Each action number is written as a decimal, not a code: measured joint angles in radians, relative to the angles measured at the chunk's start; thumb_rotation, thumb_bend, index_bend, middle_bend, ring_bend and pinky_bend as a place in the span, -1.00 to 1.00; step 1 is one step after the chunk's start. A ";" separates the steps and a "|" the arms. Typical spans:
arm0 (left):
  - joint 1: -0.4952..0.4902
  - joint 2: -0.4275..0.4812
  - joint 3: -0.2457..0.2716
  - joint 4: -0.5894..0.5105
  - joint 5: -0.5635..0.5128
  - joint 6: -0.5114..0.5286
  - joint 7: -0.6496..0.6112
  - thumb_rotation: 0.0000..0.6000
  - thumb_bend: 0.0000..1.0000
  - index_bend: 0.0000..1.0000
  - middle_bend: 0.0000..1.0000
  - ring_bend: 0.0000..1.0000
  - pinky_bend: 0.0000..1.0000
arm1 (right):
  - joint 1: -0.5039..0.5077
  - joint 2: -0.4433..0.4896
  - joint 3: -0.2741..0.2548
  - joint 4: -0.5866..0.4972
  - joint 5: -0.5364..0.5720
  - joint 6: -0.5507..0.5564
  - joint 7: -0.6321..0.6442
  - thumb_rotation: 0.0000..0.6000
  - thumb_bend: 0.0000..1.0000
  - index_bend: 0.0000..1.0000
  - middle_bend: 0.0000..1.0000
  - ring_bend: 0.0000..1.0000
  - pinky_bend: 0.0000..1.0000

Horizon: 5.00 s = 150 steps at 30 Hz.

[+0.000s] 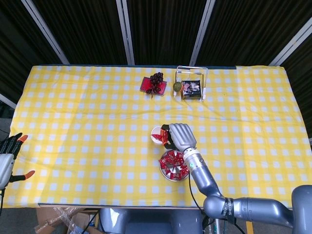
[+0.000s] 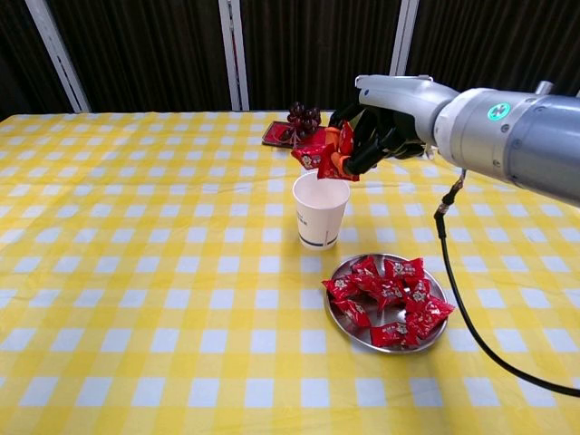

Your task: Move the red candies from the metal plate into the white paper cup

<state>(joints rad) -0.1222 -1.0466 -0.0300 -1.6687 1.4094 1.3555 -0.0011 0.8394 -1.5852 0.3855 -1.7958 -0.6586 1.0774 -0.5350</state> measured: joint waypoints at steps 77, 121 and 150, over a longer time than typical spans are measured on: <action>-0.010 0.011 0.004 -0.008 -0.004 -0.016 -0.014 1.00 -1.00 -1.00 -1.00 -1.00 -1.00 | 0.091 -0.123 -0.045 0.205 -0.015 0.016 0.035 1.00 0.17 -0.38 0.66 0.92 0.95; 0.005 -0.001 -0.014 -0.005 -0.041 0.016 0.035 1.00 -0.98 -1.00 -1.00 -1.00 -1.00 | -0.108 -0.124 -0.298 -0.035 -0.191 0.237 -0.071 1.00 -0.30 -0.27 0.66 0.90 0.95; 0.013 -0.008 -0.015 -0.001 -0.024 0.035 0.026 1.00 -0.98 -1.00 -1.00 -1.00 -1.00 | -0.180 -0.182 -0.271 0.167 -0.187 0.105 0.034 1.00 -0.16 0.13 0.66 0.90 0.95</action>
<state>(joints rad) -0.1087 -1.0550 -0.0446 -1.6699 1.3853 1.3903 0.0254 0.6590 -1.7671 0.1143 -1.6291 -0.8455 1.1825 -0.5006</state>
